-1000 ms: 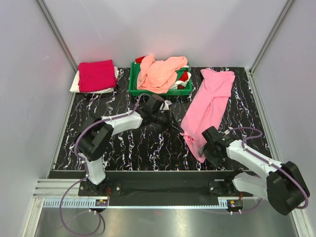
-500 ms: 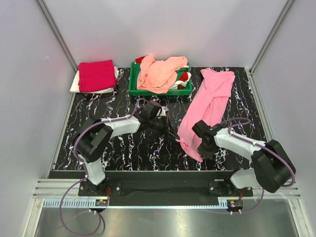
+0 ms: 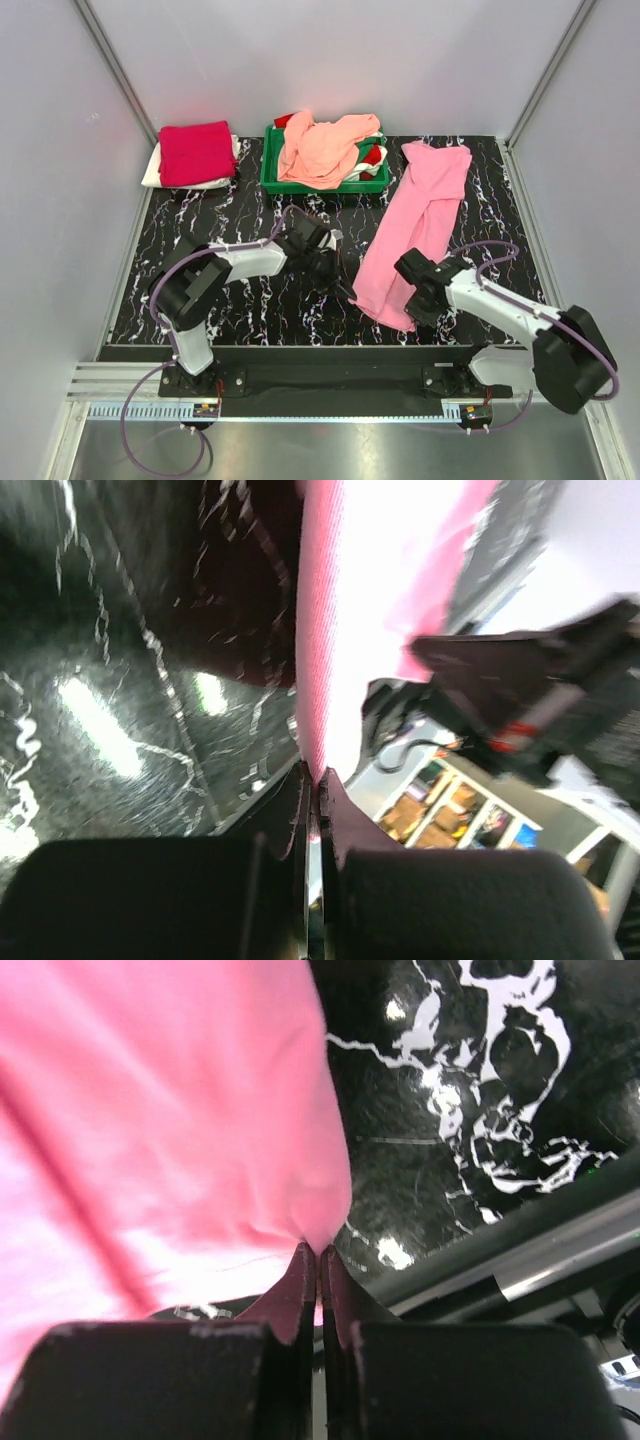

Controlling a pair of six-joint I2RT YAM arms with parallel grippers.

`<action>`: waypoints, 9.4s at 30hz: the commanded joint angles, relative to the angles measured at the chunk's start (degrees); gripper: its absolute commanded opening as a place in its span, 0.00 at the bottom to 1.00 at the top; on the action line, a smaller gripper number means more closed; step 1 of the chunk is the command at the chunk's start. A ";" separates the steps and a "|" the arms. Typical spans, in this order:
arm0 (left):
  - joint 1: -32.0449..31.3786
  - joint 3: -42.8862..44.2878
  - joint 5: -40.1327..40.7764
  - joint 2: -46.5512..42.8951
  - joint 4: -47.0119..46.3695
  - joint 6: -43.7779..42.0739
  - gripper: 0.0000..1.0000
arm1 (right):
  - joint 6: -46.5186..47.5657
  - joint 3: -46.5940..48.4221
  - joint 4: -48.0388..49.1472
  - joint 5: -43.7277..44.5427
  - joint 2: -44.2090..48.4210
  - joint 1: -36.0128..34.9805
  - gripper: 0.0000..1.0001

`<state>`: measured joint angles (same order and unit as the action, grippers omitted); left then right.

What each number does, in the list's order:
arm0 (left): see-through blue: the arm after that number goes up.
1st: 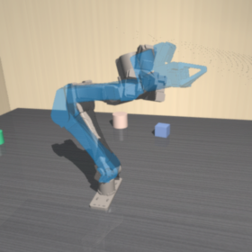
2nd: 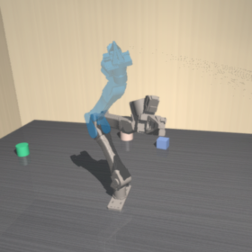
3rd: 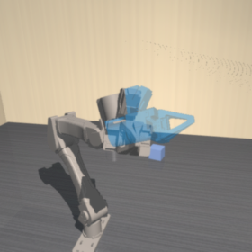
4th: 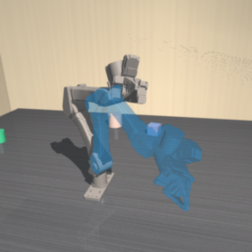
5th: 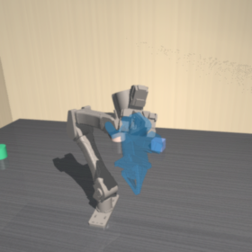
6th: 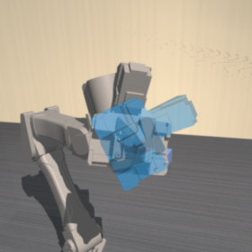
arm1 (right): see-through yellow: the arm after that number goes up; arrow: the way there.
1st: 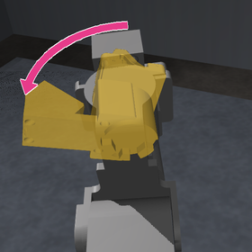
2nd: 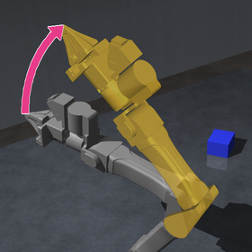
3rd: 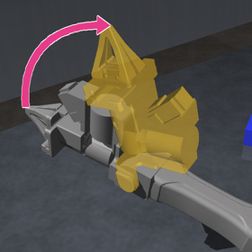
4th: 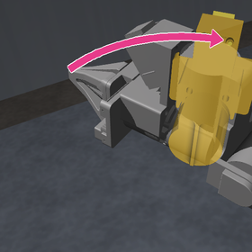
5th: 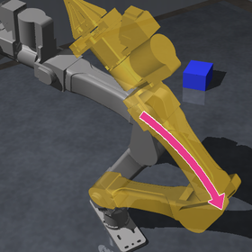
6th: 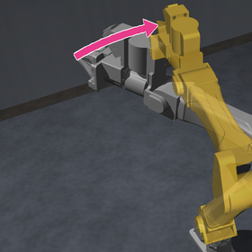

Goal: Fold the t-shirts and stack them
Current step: Fold the tshirt

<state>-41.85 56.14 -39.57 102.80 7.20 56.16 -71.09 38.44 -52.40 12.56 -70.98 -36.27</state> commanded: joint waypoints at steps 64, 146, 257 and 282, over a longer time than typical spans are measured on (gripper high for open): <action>4.93 75.17 3.89 42.21 20.75 -14.06 0.07 | 28.20 25.54 20.06 -2.98 -23.85 35.39 0.00; -9.56 -0.58 15.57 -4.08 -3.60 1.92 0.00 | 28.99 -4.59 8.64 -28.90 14.71 39.79 0.00; 1.07 9.71 9.33 8.92 -2.54 -4.57 0.04 | 38.05 18.10 23.58 -25.48 -31.16 27.85 0.61; 10.29 -11.85 17.34 -21.45 3.62 -12.04 0.86 | 39.54 22.64 14.08 -19.50 -14.60 21.07 0.82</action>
<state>-33.21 41.93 -18.92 76.03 16.38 46.87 -33.95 58.06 -40.47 -8.40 -80.88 -15.22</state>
